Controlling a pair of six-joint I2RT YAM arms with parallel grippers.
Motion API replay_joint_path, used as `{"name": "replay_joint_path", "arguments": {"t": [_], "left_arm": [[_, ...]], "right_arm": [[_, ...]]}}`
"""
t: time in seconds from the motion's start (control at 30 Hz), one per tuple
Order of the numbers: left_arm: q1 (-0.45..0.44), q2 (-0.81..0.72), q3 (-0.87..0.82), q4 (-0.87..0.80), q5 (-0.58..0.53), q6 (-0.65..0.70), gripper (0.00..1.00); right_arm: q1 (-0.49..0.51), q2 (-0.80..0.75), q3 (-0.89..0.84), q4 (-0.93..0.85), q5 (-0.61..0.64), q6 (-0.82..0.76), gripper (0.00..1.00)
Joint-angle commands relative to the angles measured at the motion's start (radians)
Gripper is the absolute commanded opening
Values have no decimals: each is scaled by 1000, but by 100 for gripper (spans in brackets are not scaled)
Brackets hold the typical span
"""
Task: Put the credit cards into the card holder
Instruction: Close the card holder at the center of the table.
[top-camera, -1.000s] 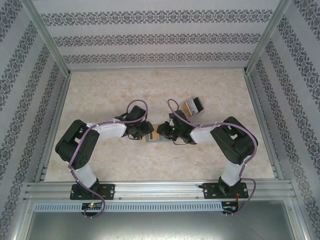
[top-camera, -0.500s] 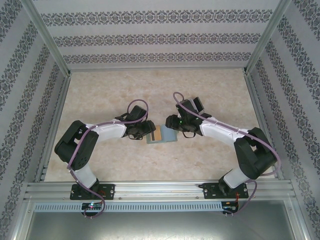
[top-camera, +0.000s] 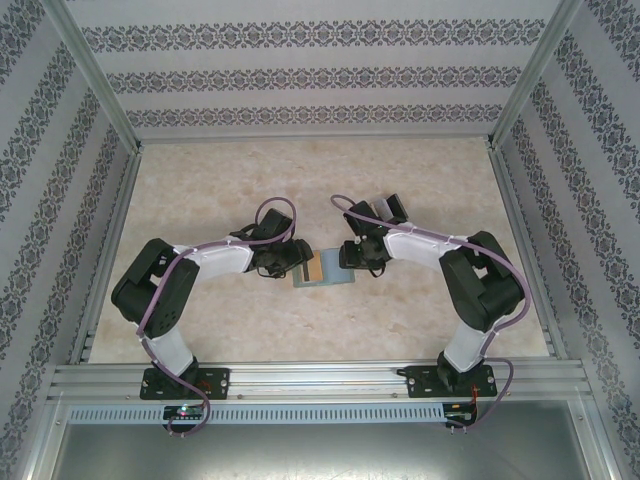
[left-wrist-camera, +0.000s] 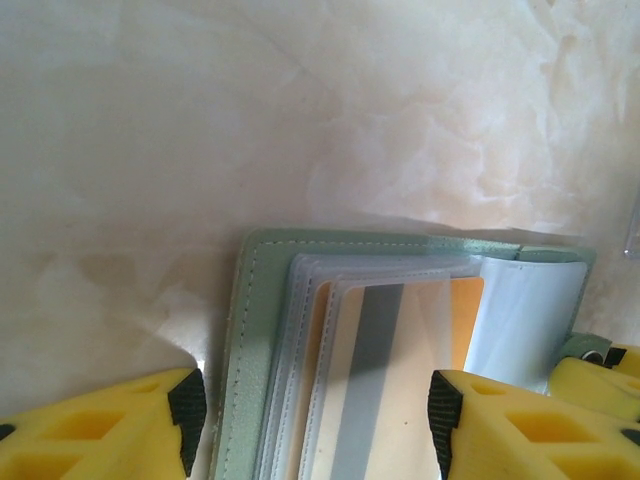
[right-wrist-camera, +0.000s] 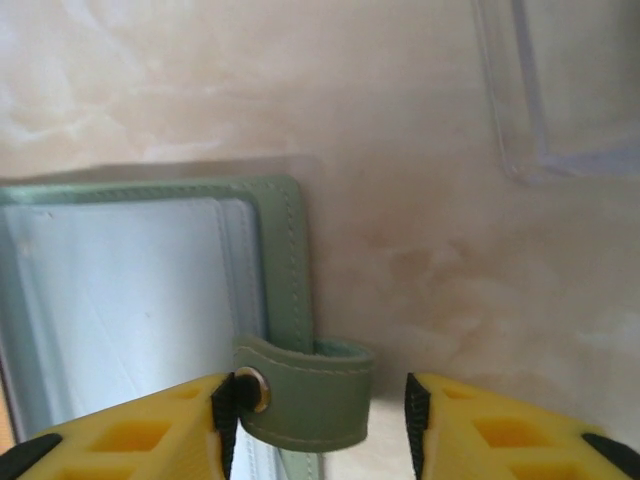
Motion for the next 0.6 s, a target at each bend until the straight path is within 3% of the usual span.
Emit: {"name": "replay_joint_path", "arguments": {"t": [0.0,0.23,0.57], "left_arm": [[-6,55,21,98,89,-10,61],[-5,35,-5,259,164,-83,52],[-10,-16,38,360,265,-73,50]], "right_arm": [[4,23,6,-16,-23,-16,45],[4,39,-6,20,-98,-9,25],[-13,25,-36,107,-215,34,24]]}}
